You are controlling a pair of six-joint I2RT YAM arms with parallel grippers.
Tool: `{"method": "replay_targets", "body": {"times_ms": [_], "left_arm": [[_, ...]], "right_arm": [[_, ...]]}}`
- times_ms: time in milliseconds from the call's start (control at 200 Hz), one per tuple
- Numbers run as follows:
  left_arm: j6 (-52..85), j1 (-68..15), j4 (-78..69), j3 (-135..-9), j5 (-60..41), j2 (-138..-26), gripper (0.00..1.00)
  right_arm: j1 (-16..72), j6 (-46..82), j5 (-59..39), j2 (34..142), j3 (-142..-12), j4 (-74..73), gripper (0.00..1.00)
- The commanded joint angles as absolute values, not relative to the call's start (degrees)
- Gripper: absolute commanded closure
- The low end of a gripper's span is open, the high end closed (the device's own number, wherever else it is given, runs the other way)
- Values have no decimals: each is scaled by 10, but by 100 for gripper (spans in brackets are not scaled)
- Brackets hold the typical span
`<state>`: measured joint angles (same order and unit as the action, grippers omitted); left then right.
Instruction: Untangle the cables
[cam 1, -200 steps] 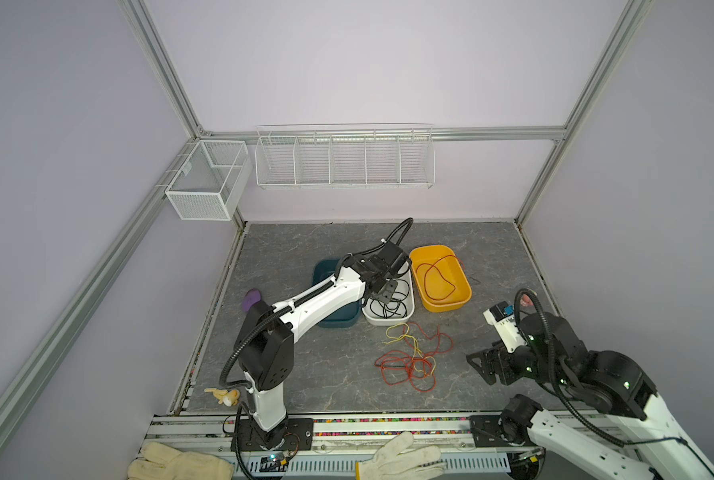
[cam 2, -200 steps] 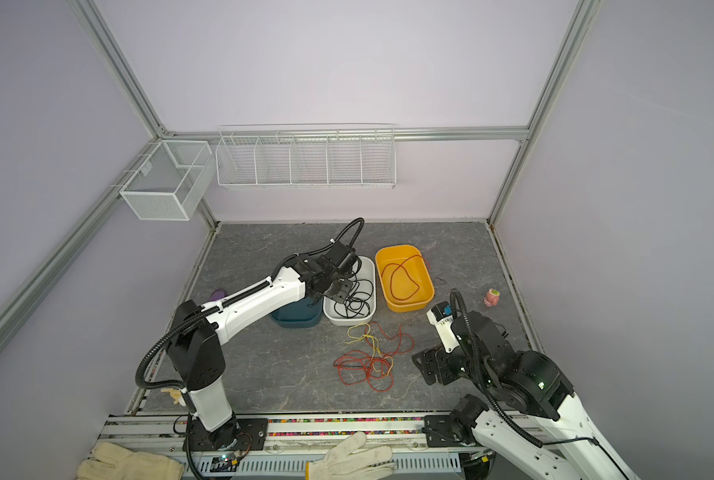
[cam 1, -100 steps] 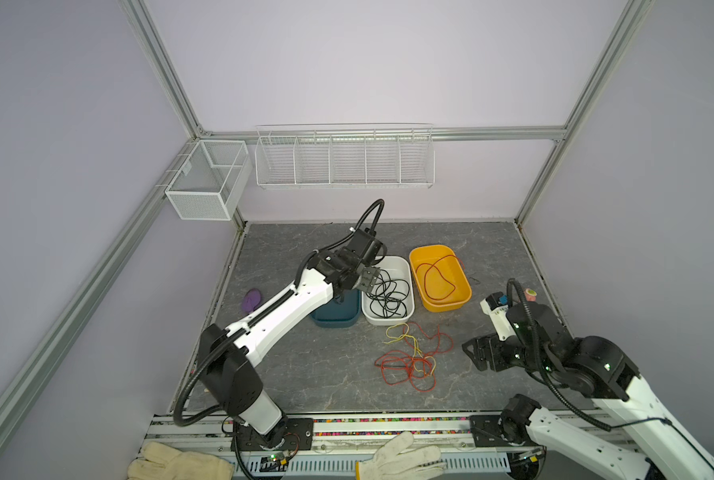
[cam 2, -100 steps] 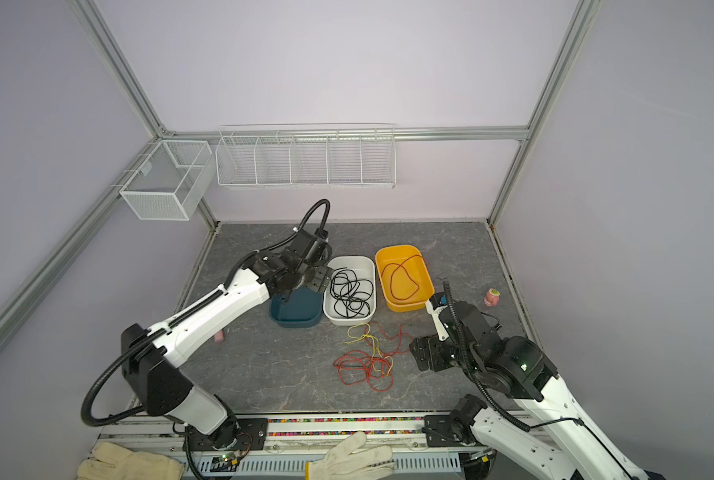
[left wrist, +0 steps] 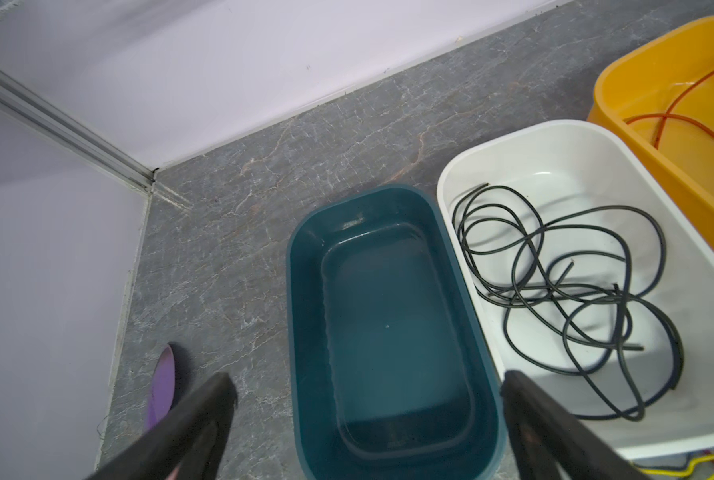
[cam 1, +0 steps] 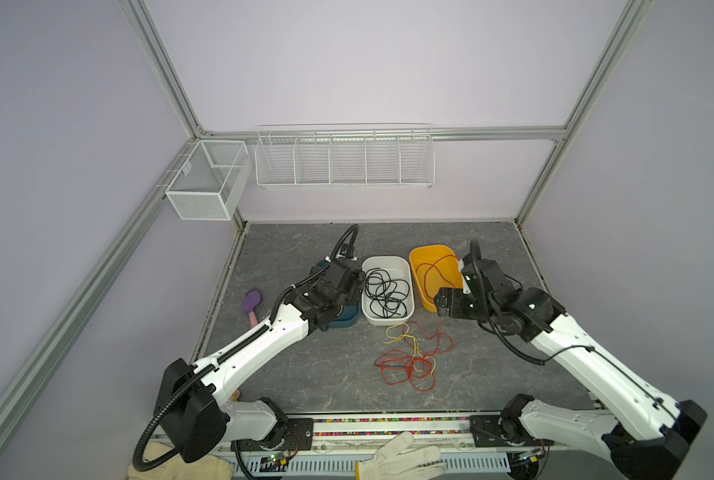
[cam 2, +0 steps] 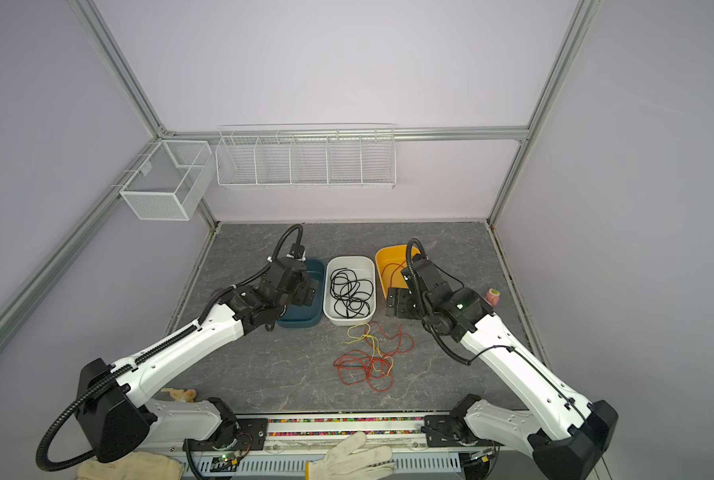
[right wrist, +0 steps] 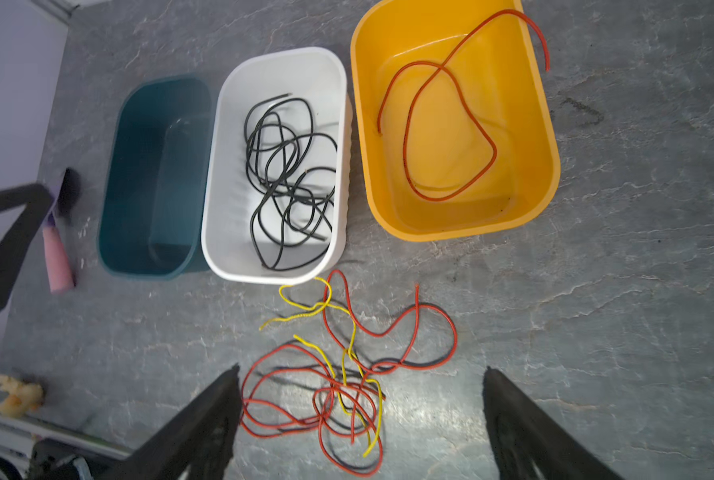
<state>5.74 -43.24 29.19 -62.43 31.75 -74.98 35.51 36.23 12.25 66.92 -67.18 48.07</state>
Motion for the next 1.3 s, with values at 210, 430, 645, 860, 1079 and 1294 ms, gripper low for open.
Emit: {"method": "replay_targets", "body": {"times_ms": [210, 430, 645, 860, 1079, 1294], "left_arm": [[50, -434, 216, -583, 406, -655, 1], [30, -439, 191, -563, 418, -638, 1], [13, -446, 200, -573, 404, -644, 1], [10, -446, 201, -571, 400, -630, 0], [11, -446, 202, -572, 398, -621, 1], [15, -446, 206, -573, 396, -615, 1]], "right_arm": [[244, 457, 95, 838, -696, 354, 7], [219, 455, 68, 985, -780, 335, 25], [217, 456, 163, 1070, -835, 327, 29], [213, 439, 215, 1153, -900, 314, 35], [196, 449, 218, 1211, -931, 298, 41], [190, 424, 223, 1250, -944, 263, 46]]}}
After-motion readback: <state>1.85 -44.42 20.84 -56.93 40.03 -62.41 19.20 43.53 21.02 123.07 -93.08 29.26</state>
